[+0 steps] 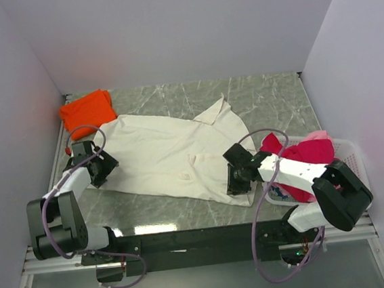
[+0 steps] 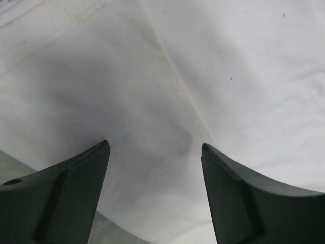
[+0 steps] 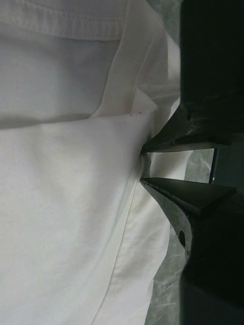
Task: Fold and stack the t-shirts
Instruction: Fold the tshirt
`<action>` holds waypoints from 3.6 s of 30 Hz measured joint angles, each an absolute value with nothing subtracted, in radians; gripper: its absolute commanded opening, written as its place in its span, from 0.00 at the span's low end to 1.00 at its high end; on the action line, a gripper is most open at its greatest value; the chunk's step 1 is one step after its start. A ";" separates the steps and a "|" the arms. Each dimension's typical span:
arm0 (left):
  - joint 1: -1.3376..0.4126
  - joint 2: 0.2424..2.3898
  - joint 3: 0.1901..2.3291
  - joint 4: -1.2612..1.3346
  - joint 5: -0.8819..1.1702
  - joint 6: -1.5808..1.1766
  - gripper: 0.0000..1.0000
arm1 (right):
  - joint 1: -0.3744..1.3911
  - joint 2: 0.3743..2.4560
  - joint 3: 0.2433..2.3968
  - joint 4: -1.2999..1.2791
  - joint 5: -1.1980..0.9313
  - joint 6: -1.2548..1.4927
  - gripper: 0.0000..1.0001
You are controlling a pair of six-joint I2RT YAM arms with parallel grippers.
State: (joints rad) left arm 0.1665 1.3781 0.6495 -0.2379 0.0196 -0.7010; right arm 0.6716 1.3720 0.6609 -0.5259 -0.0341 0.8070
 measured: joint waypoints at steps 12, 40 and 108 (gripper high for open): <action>0.166 1.200 0.672 -0.474 0.010 -0.725 0.81 | 0.681 1.352 0.822 -0.828 -0.010 0.781 0.35; 0.125 1.442 0.626 -0.038 0.157 -0.836 0.84 | 0.694 1.634 0.926 -0.559 -0.015 0.616 0.33; 0.220 1.821 1.264 -0.382 0.068 -0.587 0.87 | 0.297 2.311 2.044 -0.771 0.047 0.429 0.32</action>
State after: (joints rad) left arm 0.2195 1.8210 1.2644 -0.3824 0.0681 -0.5865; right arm 0.2966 2.3112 2.0441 -0.7712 0.0475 0.4294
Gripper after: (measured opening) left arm 0.874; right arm 0.317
